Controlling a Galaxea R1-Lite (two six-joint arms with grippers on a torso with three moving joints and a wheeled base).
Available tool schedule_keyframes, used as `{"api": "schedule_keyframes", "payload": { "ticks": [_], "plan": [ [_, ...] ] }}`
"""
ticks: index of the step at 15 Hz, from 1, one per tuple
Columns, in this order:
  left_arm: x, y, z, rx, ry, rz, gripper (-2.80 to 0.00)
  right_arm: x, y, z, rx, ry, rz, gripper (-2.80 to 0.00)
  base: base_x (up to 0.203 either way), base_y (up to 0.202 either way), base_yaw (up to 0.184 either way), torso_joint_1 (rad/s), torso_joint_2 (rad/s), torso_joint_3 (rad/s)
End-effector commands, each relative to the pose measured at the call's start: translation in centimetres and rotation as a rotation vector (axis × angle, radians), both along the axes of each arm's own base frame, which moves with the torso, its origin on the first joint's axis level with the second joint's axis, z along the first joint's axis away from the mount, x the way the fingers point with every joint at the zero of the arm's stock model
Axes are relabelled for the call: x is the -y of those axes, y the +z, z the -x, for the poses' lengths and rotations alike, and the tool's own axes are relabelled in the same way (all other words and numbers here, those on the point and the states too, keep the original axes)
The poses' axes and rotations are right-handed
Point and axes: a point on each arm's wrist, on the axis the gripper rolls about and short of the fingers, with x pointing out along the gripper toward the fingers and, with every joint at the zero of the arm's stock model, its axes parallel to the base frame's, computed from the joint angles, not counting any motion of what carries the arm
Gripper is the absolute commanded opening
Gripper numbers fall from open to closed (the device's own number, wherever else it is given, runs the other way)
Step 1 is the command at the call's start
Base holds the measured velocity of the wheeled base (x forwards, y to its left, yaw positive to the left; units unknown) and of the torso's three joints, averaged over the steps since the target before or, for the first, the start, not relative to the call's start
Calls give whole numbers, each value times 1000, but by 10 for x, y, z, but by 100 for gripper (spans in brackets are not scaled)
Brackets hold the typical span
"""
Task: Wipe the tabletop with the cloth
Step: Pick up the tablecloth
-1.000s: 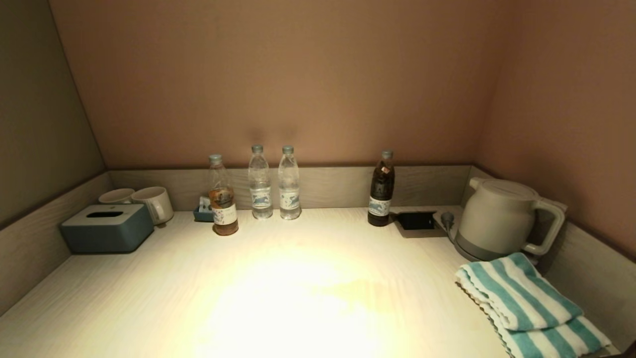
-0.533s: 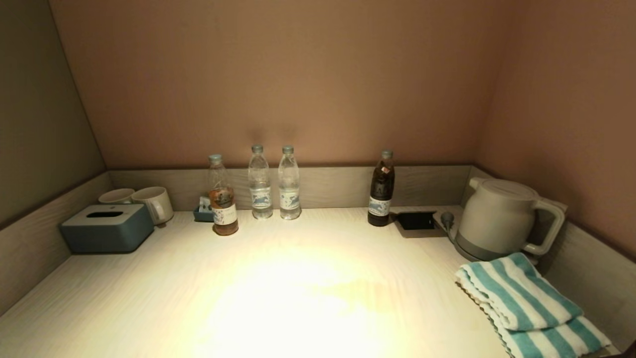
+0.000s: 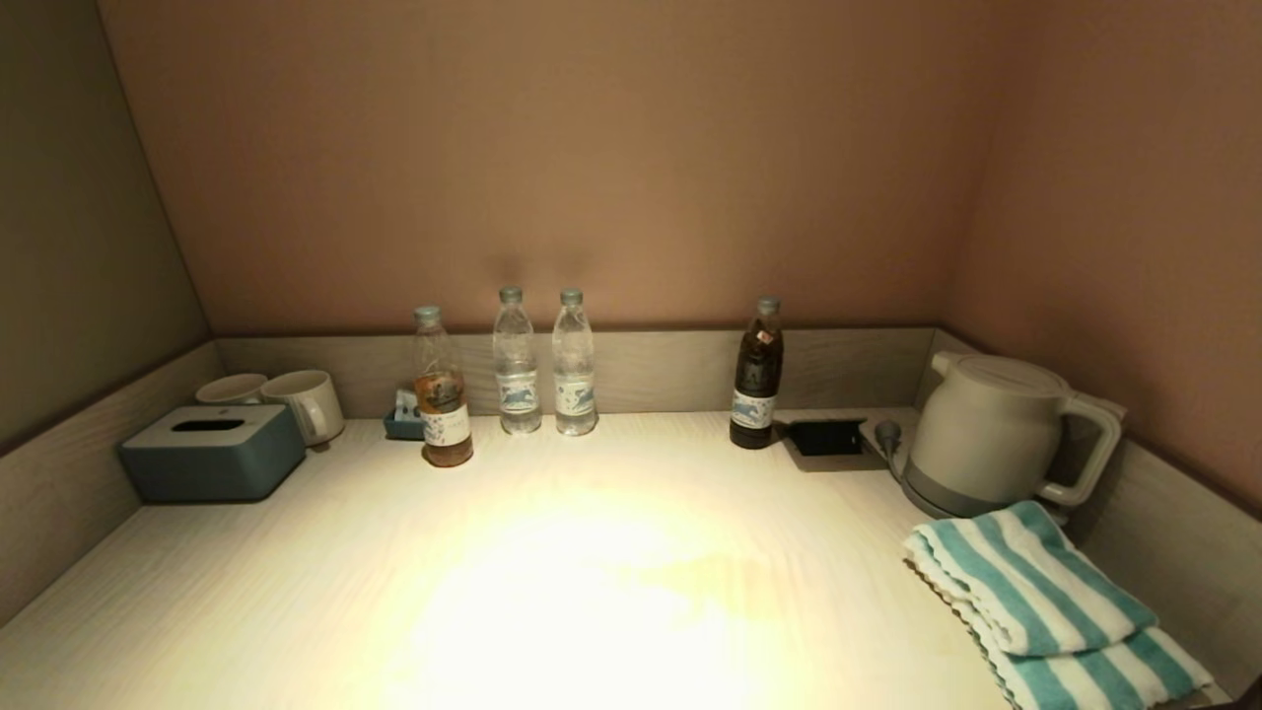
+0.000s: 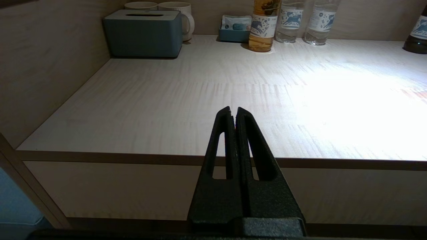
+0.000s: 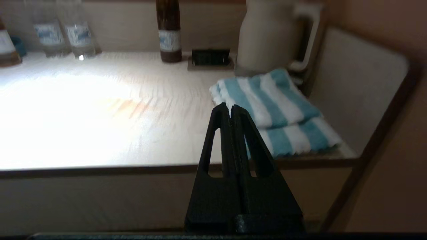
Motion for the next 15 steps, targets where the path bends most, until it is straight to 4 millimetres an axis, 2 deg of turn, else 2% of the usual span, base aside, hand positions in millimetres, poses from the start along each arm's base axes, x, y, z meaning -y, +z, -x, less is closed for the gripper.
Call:
{"api": "schedule_keyframes", "payload": {
  "ticks": [1, 3, 5, 6, 10, 11, 12, 15],
  "plan": [
    [0, 0, 0, -2, 1, 1, -280, 0, 32, 16, 35, -8, 24, -280, 0, 0, 0, 0, 0, 0],
    [0, 0, 0, -2, 1, 1, -280, 0, 62, 23, 30, -11, 32, -280, 0, 0, 0, 0, 0, 0],
    [0, 0, 0, -2, 1, 1, -280, 0, 86, 16, -10, -11, 33, -280, 0, 0, 0, 0, 0, 0],
    [0, 0, 0, -2, 1, 1, -280, 0, 97, 6, -50, -11, 30, -280, 0, 0, 0, 0, 0, 0],
    [0, 0, 0, -2, 1, 1, -280, 0, 123, -8, -76, -11, -4, -280, 0, 0, 0, 0, 0, 0],
    [0, 0, 0, -2, 1, 1, -280, 0, 132, -21, -114, -10, -24, -280, 0, 0, 0, 0, 0, 0],
    [0, 0, 0, -2, 1, 1, -280, 0, 140, -43, -186, -11, -46, -280, 0, 0, 0, 0, 0, 0],
    [0, 0, 0, -2, 1, 1, -280, 1, 145, -135, -477, -26, -109, -280, 0, 0, 0, 0, 0, 0]
  ]
}}
